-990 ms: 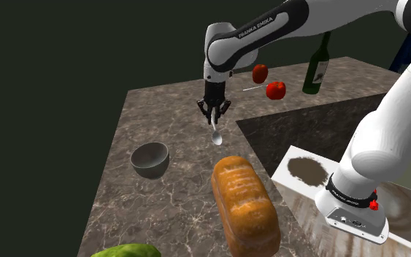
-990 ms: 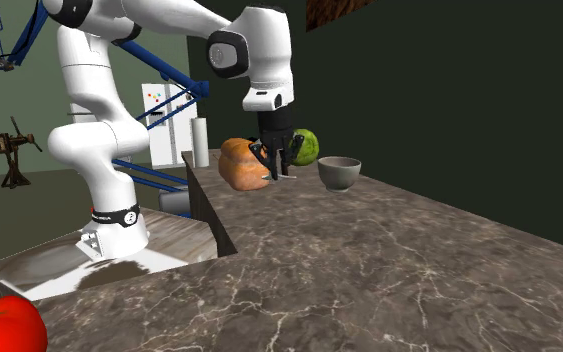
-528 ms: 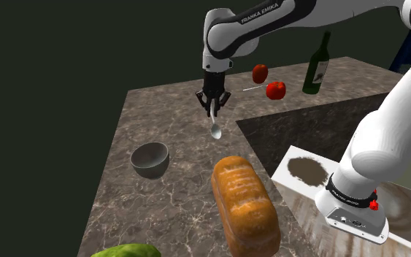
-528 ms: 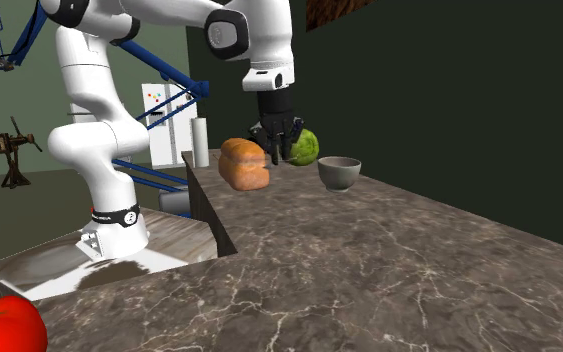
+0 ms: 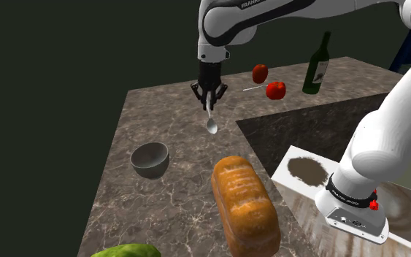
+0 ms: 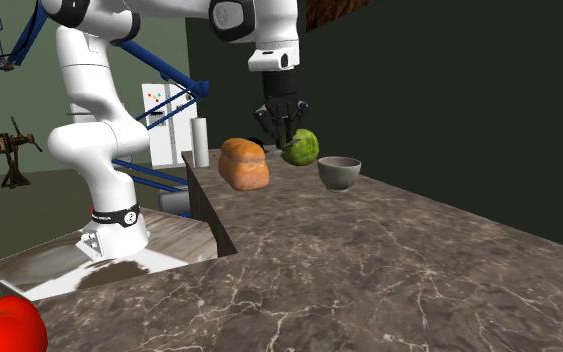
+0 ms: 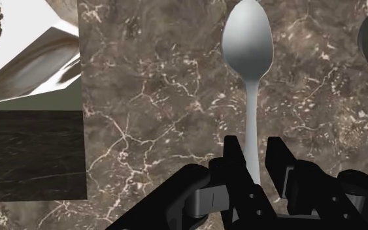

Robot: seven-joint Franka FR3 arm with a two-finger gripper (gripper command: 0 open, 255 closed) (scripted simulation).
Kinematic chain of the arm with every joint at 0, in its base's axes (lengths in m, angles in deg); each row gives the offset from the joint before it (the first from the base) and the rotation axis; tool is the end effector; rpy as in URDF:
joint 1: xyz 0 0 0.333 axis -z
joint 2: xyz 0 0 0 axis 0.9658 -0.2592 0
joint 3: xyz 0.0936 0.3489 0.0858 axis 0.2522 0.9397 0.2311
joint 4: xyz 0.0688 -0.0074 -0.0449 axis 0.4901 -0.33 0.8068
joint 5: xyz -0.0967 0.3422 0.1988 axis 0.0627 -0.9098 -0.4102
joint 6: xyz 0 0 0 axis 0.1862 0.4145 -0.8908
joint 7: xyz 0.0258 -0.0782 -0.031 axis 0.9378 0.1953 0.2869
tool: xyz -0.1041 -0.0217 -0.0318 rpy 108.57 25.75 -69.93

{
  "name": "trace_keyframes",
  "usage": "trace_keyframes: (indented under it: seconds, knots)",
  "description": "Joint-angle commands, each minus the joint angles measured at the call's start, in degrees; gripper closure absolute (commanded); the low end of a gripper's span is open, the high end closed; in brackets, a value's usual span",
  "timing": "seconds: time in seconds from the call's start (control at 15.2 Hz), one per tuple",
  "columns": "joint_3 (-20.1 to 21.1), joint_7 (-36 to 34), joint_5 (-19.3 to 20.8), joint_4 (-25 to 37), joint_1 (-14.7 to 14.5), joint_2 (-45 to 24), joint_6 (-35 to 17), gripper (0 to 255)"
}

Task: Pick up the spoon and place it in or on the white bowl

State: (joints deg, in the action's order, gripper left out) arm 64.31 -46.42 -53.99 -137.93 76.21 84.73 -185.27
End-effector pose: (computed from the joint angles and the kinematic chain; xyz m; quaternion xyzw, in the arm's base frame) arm 0.5161 0.0860 0.5511 -0.9388 0.3285 0.0421 0.0948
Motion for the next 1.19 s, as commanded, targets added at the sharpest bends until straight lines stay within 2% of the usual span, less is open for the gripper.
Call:
trace_keyframes:
  seconds: [0.0, 0.59, 1.12]
  knots:
    - [1.4, -2.5, 0.1, 2.2, -1.0, -1.9, -0.2, 255]
    - [7.1, -14.9, 3.3, 16.6, -6.4, -14.0, -0.1, 255]
    - [9.8, -25.5, 9.0, 36.1, -13.4, -28.6, 3.6, 255]
